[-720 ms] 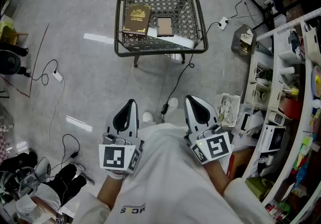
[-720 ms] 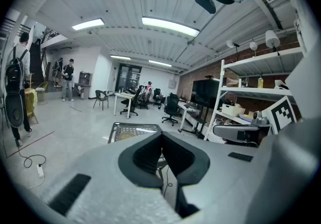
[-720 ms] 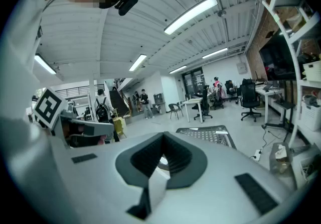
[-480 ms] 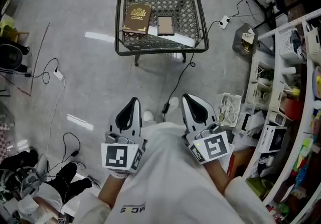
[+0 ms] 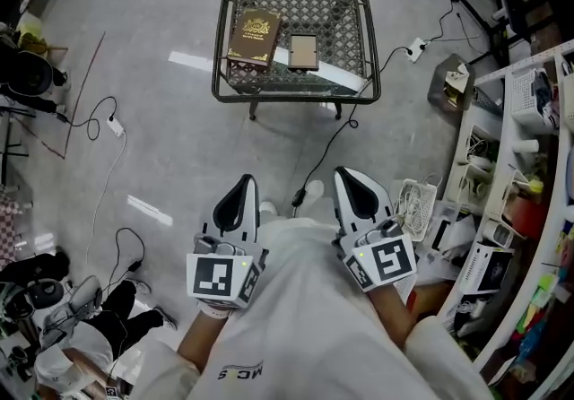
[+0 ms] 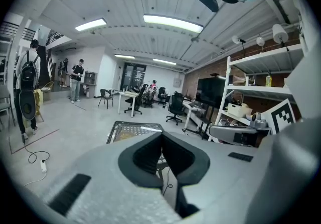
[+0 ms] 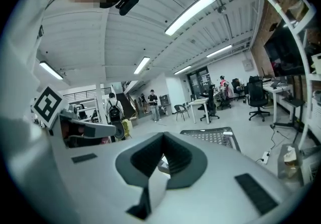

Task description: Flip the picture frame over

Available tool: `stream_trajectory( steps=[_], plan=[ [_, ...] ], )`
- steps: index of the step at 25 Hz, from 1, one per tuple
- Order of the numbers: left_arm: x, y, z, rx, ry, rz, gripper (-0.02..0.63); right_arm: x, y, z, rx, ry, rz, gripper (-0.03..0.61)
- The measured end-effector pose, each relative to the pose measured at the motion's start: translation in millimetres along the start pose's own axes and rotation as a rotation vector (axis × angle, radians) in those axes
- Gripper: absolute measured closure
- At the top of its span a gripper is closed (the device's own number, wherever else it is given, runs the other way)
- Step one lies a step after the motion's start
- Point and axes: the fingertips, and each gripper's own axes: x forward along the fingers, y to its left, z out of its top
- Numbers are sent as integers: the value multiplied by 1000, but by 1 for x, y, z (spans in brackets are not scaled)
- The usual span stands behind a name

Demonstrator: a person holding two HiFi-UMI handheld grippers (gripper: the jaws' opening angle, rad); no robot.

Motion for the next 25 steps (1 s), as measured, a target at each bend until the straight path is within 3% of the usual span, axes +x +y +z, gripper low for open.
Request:
stream_trajectory(
  steps=[5,14,20,25],
  plan=[
    [20,-16,-5,43,6,16,589,-3,-32,5,-23,-29,21,565],
    [62,-42,2,29,38,33,589,8,-99,16,39,-29,12,565],
    [109,-36,11,-4,63,11,589,43,-131,18,68,20,-11,565],
    [151,-5,22,-29,93,-3,589,91,-142,24,42,62,-6,565]
  ],
)
